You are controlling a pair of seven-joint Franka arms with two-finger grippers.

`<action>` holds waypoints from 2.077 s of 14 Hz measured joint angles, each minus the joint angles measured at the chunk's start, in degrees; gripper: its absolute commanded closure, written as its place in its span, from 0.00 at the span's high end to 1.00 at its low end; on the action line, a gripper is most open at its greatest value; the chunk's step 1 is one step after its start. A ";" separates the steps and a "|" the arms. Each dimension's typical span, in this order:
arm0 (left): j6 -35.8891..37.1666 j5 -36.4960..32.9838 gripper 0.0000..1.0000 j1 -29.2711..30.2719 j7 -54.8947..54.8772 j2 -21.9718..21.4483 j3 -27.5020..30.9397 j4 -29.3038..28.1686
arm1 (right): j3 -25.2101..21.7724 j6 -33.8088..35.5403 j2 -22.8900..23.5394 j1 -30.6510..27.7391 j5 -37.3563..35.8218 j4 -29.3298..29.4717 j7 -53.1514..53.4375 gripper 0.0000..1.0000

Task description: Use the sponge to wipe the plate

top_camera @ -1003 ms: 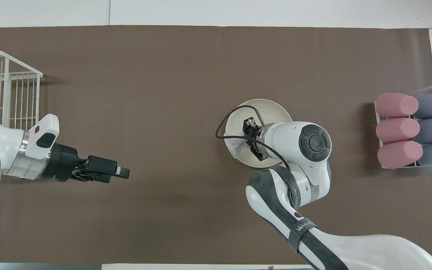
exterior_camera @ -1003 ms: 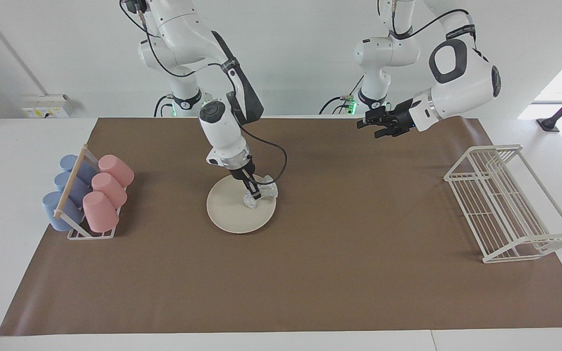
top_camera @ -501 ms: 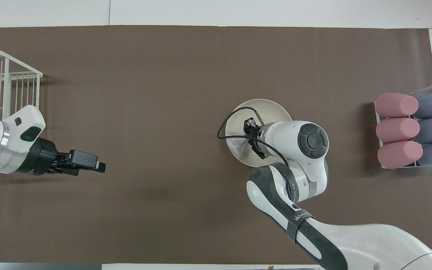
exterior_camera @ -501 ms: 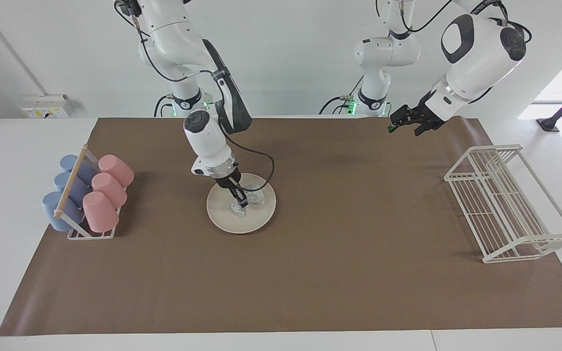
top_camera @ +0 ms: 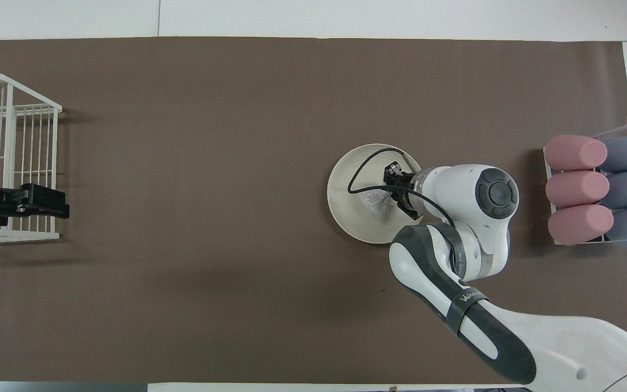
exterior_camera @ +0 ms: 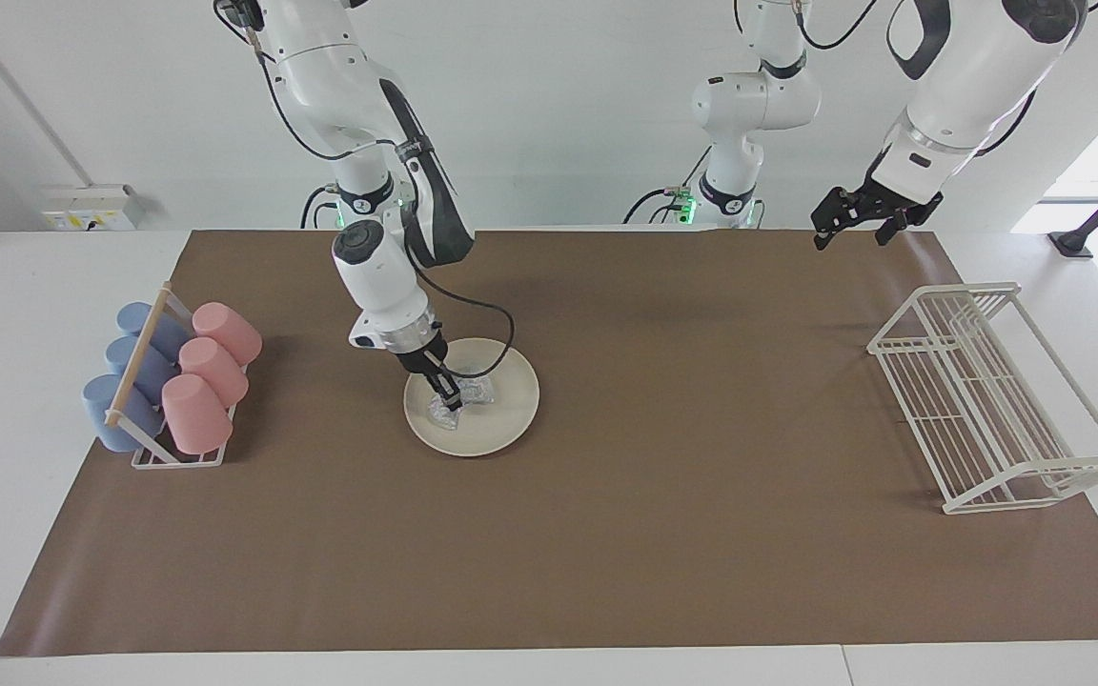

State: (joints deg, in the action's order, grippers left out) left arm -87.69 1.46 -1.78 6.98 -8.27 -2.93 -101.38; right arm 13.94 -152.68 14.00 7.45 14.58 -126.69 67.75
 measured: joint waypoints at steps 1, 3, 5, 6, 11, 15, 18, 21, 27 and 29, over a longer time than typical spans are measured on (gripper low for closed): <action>1.50 -0.49 1.00 0.00 0.41 1.08 0.08 2.73 | 0.04 -0.01 -0.05 1.88 0.00 -0.01 3.25 0.00; 3.52 -0.81 1.00 0.00 0.67 3.53 0.15 7.67 | 0.12 -1.15 0.01 5.65 0.00 -0.34 8.86 0.00; 3.78 -0.81 1.00 -0.09 0.69 5.09 -0.02 9.72 | 0.17 -2.89 0.04 7.02 0.00 -0.95 10.43 0.00; 3.77 -0.81 1.00 -0.24 0.69 5.47 -0.14 9.96 | 0.16 -2.96 0.03 6.78 0.00 -0.97 10.03 0.00; 3.74 -0.81 1.00 -4.35 1.04 5.96 2.04 10.00 | 0.08 -2.97 -0.02 -0.09 0.02 -0.94 -2.31 0.00; 3.73 -0.81 1.00 -6.38 1.07 6.07 3.84 10.00 | 0.03 -2.94 0.02 -1.85 0.01 -0.98 -5.65 0.00; 3.43 -0.81 1.00 -6.55 1.06 6.13 3.98 10.00 | 0.09 -2.94 -0.05 0.39 0.02 -1.01 -1.76 0.00; 2.92 -0.81 1.00 -6.84 1.05 6.45 4.07 10.00 | 0.18 -2.95 -0.09 5.89 0.01 -1.13 5.35 0.00; 2.76 -0.81 1.00 -7.13 1.04 6.63 4.03 10.00 | -0.06 0.35 -0.90 6.21 0.05 -0.45 6.61 0.00; 2.76 -0.81 1.00 -7.21 1.04 6.63 4.03 10.00 | -0.26 9.33 -4.37 5.88 0.02 1.78 8.70 0.00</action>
State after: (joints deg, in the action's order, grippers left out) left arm -84.93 0.66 -8.99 8.03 -1.64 1.11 -91.39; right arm 13.68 -143.34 9.63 13.33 14.60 -124.91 76.46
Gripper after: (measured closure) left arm 0.000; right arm 0.894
